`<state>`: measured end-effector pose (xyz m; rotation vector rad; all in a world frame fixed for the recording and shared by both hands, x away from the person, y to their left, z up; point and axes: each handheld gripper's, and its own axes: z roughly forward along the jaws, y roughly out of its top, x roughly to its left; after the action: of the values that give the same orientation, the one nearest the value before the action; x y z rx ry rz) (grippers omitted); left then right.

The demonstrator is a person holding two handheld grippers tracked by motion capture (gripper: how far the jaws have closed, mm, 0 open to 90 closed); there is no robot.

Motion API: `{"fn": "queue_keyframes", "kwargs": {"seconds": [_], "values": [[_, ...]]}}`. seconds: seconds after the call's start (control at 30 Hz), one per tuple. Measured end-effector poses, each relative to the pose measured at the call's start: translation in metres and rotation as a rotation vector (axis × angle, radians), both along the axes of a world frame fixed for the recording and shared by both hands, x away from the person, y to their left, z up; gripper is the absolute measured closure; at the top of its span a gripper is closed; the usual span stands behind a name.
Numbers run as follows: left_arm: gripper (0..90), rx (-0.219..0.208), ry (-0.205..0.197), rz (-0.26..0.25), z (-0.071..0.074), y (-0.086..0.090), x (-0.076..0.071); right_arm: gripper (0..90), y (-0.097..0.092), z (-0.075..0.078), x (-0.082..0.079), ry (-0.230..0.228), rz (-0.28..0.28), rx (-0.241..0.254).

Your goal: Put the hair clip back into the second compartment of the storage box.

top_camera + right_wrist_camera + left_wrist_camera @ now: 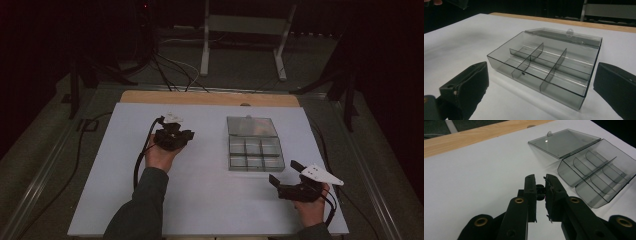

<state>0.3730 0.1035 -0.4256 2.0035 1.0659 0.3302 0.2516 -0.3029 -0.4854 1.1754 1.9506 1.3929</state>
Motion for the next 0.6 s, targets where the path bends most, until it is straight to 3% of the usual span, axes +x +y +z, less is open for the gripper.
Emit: {"fn": "queue_keyframes", "kwargs": {"seconds": [0.6], "values": [[81.5, -0.005, -0.008, -0.049, 0.003, -0.034, 0.016, 0.2, 0.0, 0.0, 0.001, 0.002, 0.001, 0.003]]}}
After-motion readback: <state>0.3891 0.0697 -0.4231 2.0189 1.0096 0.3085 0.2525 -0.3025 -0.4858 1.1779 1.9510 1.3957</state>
